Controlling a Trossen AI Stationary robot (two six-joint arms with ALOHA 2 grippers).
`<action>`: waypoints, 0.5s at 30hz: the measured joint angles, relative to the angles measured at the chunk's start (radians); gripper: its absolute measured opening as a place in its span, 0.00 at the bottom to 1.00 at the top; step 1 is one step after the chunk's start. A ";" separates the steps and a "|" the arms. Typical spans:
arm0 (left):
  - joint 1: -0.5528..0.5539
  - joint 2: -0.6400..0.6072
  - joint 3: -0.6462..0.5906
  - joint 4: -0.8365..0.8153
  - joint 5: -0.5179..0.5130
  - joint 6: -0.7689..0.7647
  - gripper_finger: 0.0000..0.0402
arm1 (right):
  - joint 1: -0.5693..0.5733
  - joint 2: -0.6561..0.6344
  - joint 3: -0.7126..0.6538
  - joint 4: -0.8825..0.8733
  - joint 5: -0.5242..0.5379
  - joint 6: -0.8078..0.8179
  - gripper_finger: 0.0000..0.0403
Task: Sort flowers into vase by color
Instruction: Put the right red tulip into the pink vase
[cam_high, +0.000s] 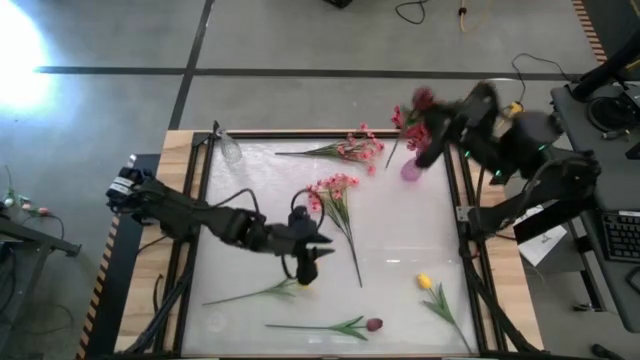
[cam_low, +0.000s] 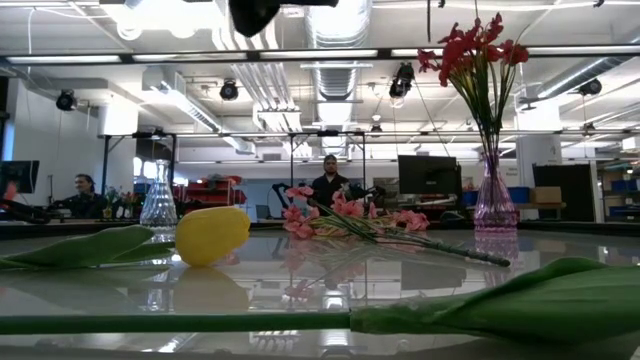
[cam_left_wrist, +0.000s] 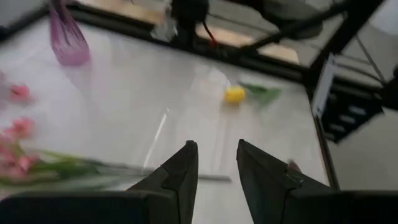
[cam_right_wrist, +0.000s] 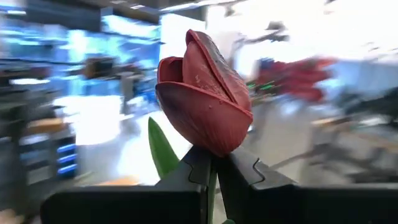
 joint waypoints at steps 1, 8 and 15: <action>0.015 0.001 0.000 0.014 0.000 0.007 0.25 | -0.021 -0.007 0.009 0.021 0.023 -0.034 0.03; 0.089 0.001 0.000 0.050 0.001 0.010 0.25 | -0.196 -0.074 0.023 0.153 0.039 -0.228 0.03; 0.137 0.002 0.000 0.153 -0.067 0.008 0.25 | -0.382 -0.086 0.002 0.162 0.031 -0.300 0.03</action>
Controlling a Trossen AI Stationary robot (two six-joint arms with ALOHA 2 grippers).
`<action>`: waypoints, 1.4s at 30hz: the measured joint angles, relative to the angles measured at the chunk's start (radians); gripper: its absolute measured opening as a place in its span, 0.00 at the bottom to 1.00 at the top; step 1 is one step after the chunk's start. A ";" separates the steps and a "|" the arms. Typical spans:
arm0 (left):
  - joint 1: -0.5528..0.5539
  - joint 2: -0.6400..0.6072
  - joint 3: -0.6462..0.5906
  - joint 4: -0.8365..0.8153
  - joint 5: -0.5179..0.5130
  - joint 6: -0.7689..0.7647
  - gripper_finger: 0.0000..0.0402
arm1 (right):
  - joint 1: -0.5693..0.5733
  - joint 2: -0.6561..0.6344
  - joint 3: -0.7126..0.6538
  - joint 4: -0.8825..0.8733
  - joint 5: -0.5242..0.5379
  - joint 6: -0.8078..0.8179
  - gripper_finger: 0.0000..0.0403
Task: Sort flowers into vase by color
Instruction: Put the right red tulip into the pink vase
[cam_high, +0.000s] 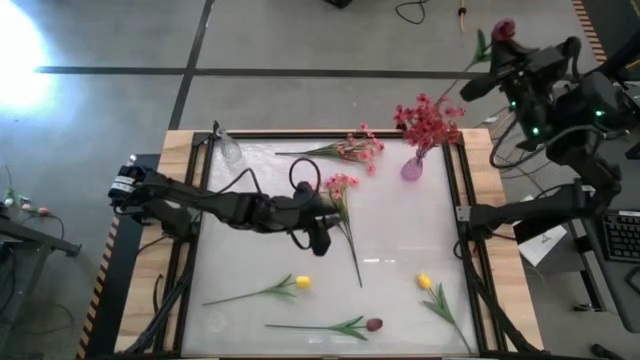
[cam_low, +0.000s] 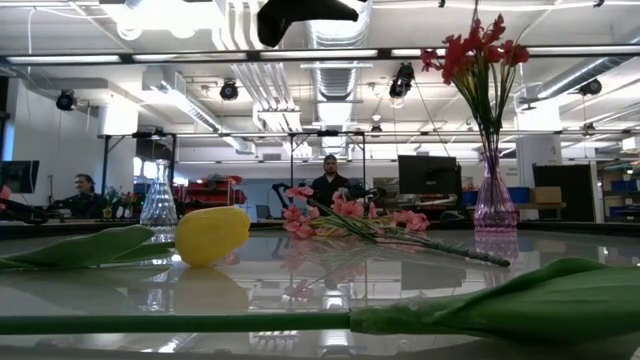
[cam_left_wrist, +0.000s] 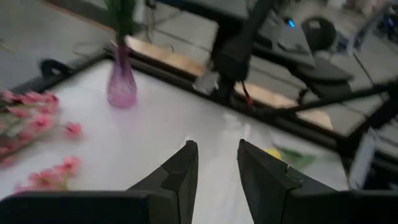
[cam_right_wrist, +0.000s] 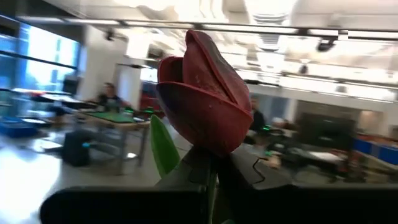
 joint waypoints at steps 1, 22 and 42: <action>0.005 0.000 0.000 0.014 -0.011 -0.001 0.25 | -0.024 0.000 -0.008 -0.003 -0.010 0.002 0.03; 0.018 -0.004 0.000 -0.015 -0.030 -0.001 0.25 | -0.187 -0.102 -0.360 -0.150 -0.102 0.345 0.03; 0.026 -0.009 0.000 -0.042 -0.028 -0.001 0.25 | -0.187 -0.253 -0.658 -0.074 -0.152 0.445 0.03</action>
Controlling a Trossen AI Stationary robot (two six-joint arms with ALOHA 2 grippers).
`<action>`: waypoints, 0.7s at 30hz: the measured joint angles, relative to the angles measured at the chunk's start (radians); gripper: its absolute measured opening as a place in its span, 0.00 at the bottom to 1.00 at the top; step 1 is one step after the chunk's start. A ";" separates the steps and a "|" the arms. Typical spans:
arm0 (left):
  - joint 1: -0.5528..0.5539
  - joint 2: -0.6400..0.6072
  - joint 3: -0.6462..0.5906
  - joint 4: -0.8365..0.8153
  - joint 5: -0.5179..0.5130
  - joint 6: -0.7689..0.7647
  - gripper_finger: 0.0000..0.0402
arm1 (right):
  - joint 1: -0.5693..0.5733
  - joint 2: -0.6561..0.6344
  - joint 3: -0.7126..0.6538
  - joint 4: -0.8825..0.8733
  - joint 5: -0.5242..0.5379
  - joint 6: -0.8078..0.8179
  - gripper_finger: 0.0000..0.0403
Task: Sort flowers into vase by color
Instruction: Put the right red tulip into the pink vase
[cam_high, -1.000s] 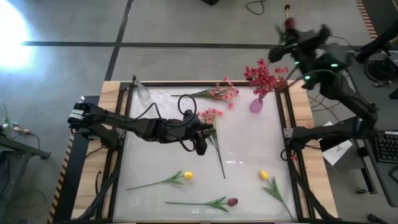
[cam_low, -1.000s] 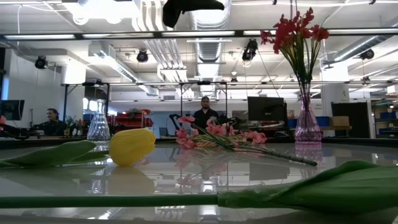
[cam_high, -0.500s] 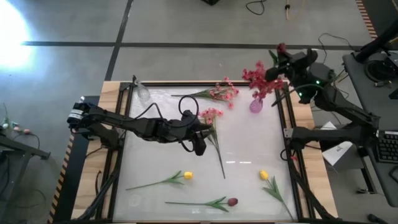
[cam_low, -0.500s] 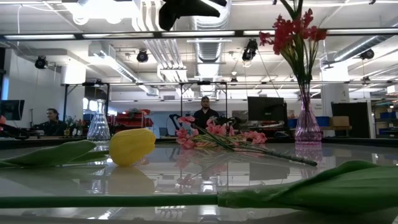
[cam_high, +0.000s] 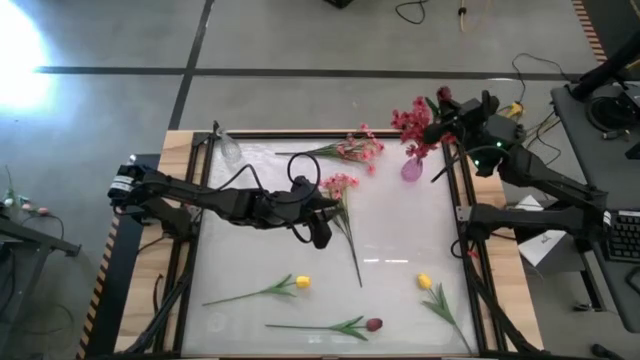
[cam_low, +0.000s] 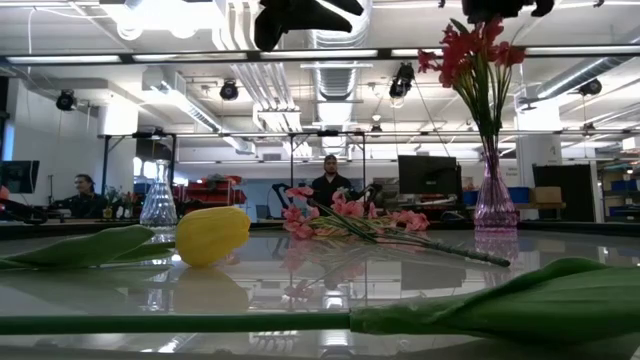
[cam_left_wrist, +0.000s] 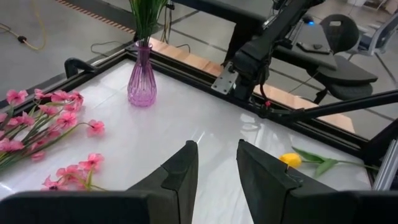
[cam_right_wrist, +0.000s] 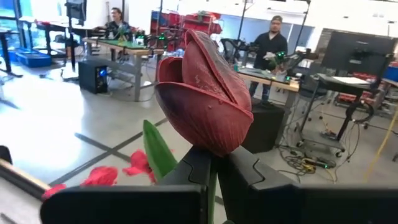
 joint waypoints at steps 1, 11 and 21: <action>0.000 -0.001 0.000 -0.006 0.000 0.000 0.25 | 0.000 0.000 -0.010 0.002 -0.002 0.001 0.03; 0.000 -0.056 0.000 -0.136 0.055 -0.021 0.25 | 0.000 0.000 -0.067 0.008 -0.012 0.027 0.03; 0.000 -0.145 0.000 -0.264 0.047 -0.031 0.25 | 0.000 -0.003 -0.072 0.028 -0.018 0.039 0.03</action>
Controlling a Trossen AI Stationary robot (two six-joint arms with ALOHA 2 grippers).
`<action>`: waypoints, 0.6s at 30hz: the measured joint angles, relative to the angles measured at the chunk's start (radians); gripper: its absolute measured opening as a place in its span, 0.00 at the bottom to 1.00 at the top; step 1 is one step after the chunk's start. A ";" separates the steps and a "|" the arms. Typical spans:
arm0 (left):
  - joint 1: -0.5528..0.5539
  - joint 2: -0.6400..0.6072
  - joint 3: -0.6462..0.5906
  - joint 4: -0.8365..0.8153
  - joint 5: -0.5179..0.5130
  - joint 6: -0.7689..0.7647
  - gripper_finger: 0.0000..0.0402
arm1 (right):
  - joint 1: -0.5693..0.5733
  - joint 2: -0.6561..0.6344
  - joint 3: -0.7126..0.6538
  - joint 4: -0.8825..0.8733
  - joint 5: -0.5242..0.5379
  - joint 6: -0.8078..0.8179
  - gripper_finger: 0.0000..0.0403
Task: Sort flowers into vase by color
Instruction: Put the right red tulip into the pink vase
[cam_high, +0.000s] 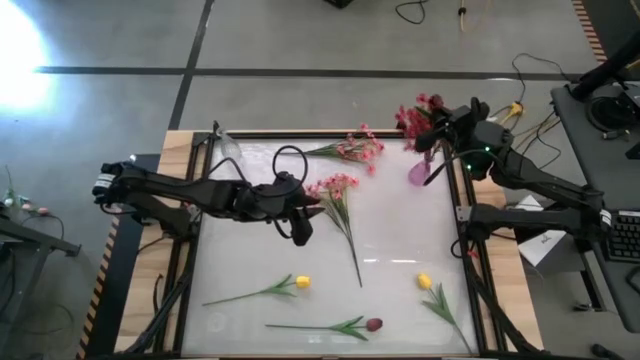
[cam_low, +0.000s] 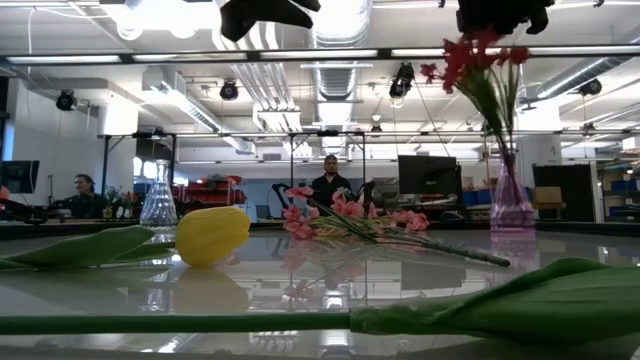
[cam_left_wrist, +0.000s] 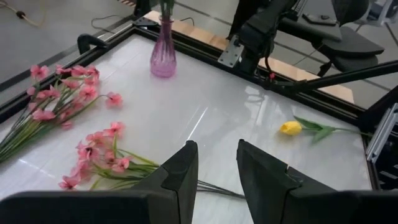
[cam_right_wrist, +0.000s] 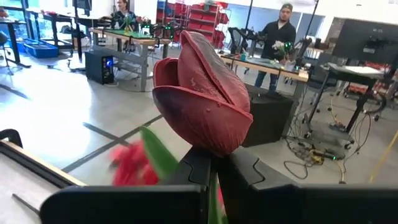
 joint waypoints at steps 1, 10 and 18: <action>0.000 -0.005 0.000 -0.007 -0.001 0.003 0.25 | 0.000 0.000 0.012 0.002 0.000 -0.007 0.03; 0.003 0.003 0.001 -0.026 -0.003 0.008 0.25 | 0.000 -0.011 0.073 0.011 -0.064 -0.054 0.03; 0.005 0.007 0.001 -0.045 -0.003 0.008 0.25 | 0.000 -0.052 0.008 0.025 -0.122 -0.058 0.03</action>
